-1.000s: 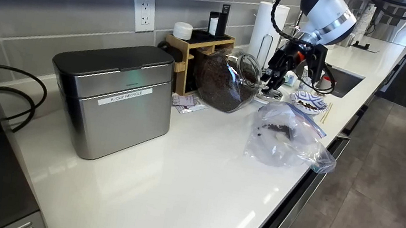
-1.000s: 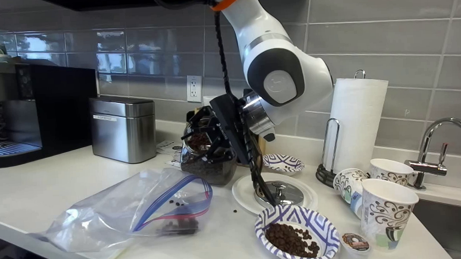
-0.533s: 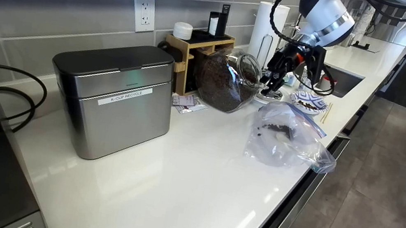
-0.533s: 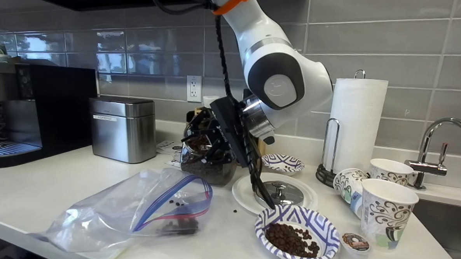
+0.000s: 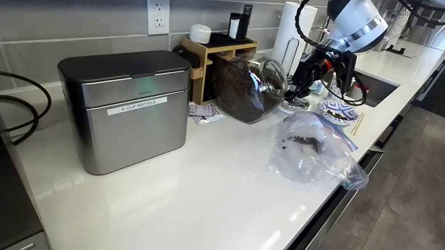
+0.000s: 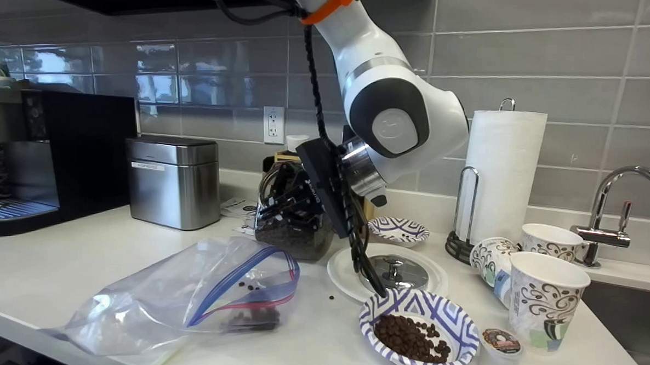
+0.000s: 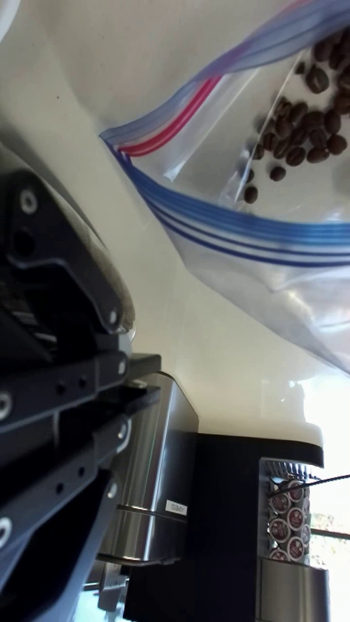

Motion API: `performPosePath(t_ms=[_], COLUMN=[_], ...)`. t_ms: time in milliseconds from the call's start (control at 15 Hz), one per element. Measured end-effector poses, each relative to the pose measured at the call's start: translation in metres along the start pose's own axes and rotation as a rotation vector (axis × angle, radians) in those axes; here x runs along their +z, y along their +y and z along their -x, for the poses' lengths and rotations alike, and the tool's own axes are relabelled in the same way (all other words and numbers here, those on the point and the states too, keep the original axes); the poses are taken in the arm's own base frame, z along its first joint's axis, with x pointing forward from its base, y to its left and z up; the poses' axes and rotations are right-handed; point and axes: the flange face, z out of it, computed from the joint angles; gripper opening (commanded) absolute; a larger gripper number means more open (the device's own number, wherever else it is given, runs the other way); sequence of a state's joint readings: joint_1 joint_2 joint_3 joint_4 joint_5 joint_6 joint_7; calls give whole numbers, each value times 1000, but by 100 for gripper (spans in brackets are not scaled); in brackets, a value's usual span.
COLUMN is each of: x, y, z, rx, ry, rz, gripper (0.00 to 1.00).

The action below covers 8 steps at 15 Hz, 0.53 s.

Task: Use the silver spoon to get some coffee beans from the container and place them in the plastic bag.

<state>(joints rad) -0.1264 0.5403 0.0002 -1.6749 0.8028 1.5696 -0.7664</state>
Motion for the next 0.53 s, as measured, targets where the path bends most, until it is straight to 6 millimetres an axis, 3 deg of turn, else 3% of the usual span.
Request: performPosePath(t_ms=[533], x=[-1], y=[2], z=[3], rx=[11], ry=[-11], rz=[-17], gripper=[1])
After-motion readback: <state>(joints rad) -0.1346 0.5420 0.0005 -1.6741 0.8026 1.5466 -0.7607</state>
